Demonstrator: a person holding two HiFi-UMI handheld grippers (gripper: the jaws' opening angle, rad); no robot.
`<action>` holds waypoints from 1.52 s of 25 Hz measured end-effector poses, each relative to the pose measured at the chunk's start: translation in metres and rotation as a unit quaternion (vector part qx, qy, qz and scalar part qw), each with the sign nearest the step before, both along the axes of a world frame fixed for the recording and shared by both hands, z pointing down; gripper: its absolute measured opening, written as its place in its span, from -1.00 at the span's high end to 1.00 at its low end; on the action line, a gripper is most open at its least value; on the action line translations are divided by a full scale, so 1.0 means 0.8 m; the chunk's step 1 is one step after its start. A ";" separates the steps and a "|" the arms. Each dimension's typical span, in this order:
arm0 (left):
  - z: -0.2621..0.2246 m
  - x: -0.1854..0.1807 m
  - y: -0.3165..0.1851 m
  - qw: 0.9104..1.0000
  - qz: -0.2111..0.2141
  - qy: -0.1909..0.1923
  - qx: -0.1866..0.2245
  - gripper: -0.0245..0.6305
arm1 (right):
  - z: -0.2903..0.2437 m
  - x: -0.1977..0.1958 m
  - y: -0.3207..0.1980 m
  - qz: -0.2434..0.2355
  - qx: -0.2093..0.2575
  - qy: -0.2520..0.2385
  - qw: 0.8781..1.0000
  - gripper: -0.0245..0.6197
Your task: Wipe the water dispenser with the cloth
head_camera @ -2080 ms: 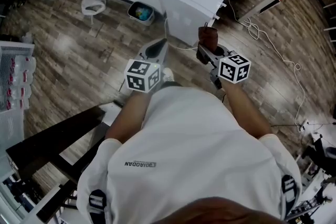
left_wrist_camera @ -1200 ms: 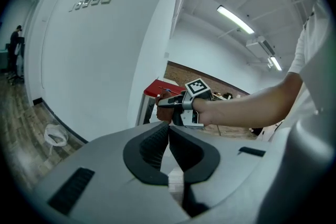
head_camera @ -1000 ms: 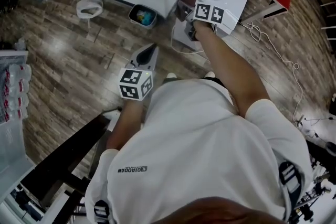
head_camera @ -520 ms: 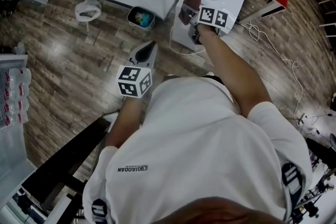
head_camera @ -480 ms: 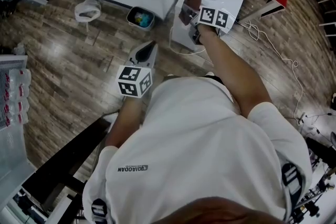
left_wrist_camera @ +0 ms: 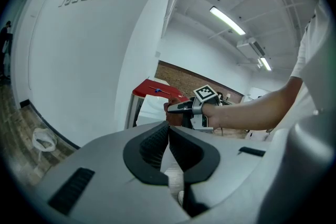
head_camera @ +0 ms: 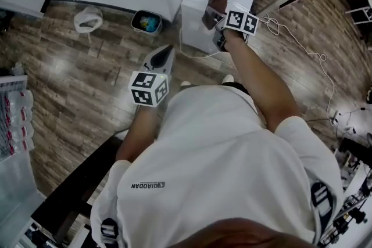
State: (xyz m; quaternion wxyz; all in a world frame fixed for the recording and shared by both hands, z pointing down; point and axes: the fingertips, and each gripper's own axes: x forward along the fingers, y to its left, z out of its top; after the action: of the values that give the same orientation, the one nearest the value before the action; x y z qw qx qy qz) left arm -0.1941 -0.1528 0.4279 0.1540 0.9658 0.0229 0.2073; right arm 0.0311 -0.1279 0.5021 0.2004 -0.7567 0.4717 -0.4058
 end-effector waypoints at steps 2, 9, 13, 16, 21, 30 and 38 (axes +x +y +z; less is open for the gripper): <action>0.000 0.003 0.007 1.000 0.009 0.000 0.000 0.92 | 0.000 0.004 0.016 0.012 0.001 -0.001 1.000 0.71; -0.003 0.014 0.024 0.999 0.037 0.002 -0.001 0.93 | -0.002 0.016 0.064 0.041 -0.001 -0.002 0.999 0.71; -0.001 0.018 0.031 0.999 0.049 0.002 -0.002 0.92 | -0.002 0.022 0.090 0.058 -0.002 -0.003 0.998 0.71; -0.002 0.019 0.034 0.999 0.054 0.002 -0.002 0.92 | -0.002 0.027 0.109 0.072 -0.003 -0.006 0.997 0.71; -0.001 0.020 0.036 0.998 0.059 0.001 -0.003 0.93 | -0.001 0.036 0.138 0.092 -0.002 -0.011 0.996 0.71; 0.002 0.021 0.036 0.998 0.060 0.001 -0.004 0.92 | 0.011 0.046 0.188 0.115 -0.027 -0.010 0.993 0.71; 0.007 0.030 0.039 0.998 0.056 0.001 -0.011 0.92 | 0.013 0.046 0.209 0.031 -0.173 0.144 0.974 0.71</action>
State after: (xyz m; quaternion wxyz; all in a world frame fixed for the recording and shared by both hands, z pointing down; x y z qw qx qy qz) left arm -0.1705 -0.1213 0.4334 0.1524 0.9615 0.0798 0.2143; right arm 0.0676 0.0397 0.5126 0.0090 -0.8445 0.3947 -0.3618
